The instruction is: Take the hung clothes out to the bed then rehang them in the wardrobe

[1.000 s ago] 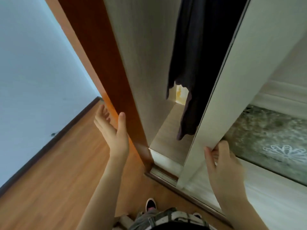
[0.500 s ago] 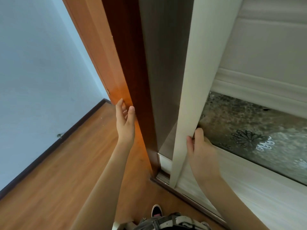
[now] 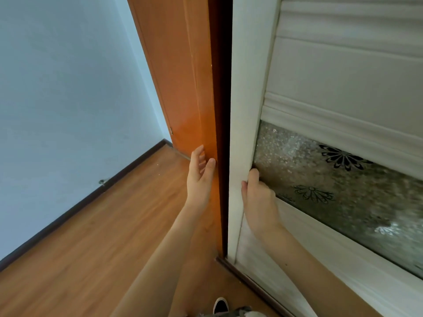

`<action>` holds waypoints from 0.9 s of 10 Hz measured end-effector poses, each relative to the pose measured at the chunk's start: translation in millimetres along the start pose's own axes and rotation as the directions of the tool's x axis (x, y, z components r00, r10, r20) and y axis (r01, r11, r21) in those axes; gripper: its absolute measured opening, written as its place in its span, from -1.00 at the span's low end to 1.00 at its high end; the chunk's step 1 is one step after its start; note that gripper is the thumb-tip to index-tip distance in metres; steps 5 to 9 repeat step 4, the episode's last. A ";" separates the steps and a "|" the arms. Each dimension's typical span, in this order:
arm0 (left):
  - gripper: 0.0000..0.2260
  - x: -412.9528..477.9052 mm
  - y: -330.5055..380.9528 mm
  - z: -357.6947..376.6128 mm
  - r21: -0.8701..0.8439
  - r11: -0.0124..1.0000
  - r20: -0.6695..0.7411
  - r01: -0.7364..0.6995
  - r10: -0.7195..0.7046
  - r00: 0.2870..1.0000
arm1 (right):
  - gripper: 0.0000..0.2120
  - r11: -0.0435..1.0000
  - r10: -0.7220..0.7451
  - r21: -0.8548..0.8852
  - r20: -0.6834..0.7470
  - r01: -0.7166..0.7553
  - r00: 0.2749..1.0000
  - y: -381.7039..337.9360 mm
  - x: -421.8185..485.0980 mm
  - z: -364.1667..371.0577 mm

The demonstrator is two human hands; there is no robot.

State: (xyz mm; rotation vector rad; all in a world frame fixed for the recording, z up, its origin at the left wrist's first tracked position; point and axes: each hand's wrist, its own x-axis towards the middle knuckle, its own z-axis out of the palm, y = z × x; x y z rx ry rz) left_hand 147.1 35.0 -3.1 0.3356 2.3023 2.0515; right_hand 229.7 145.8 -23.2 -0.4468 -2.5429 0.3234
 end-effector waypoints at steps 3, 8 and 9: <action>-0.65 1.5 1.3 1.9 0.010 1.000 0.016 -0.005 0.004 1.000 | -0.71 0.999 -0.002 0.045 0.084 -0.001 0.996 -13.1 13.0 3.6; -0.67 4.8 -0.1 -6.6 0.016 1.000 0.027 -0.001 0.001 1.000 | -0.87 0.976 -0.009 0.212 0.233 -0.042 0.973 -11.9 12.0 -19.0; -0.67 4.8 -0.1 -6.6 0.016 1.000 0.027 -0.001 0.001 1.000 | -0.87 0.976 -0.009 0.212 0.233 -0.042 0.973 -11.9 12.0 -19.0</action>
